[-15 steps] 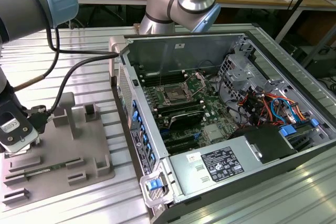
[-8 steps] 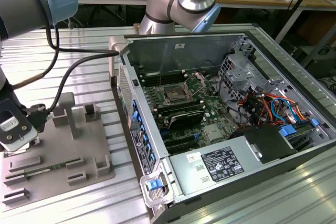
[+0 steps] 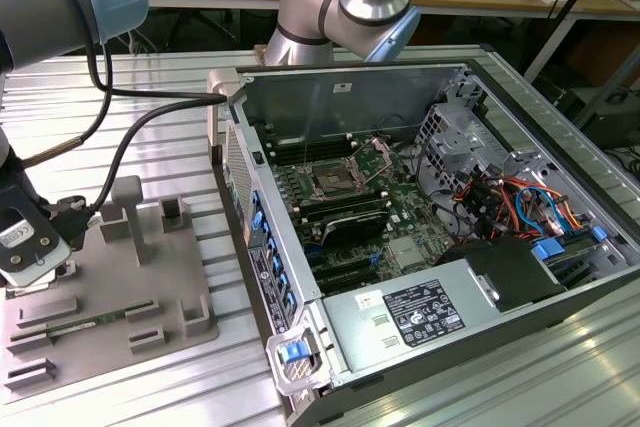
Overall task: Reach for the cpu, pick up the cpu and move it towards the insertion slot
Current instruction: 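Pick up the cpu and move it towards the insertion slot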
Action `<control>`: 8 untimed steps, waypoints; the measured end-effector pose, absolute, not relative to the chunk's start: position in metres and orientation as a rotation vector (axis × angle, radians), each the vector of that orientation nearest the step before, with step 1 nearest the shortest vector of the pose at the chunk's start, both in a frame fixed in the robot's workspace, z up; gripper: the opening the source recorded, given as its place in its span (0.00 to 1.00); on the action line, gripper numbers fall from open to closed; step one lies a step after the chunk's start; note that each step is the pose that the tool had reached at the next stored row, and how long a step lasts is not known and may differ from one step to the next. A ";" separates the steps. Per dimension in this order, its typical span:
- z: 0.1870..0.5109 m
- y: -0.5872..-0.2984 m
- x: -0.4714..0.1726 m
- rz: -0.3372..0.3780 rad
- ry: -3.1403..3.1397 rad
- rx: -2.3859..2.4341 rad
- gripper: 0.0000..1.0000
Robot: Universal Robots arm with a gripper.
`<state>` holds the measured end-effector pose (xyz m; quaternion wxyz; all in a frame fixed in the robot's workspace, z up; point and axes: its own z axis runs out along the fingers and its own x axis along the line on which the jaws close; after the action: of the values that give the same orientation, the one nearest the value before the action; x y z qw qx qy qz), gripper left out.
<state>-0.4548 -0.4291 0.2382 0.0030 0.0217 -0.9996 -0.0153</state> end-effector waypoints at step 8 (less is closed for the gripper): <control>0.241 -0.429 -0.455 -0.048 -3.135 0.068 0.55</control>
<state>-0.4548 -0.4291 0.2408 0.0030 0.0217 -0.9996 -0.0153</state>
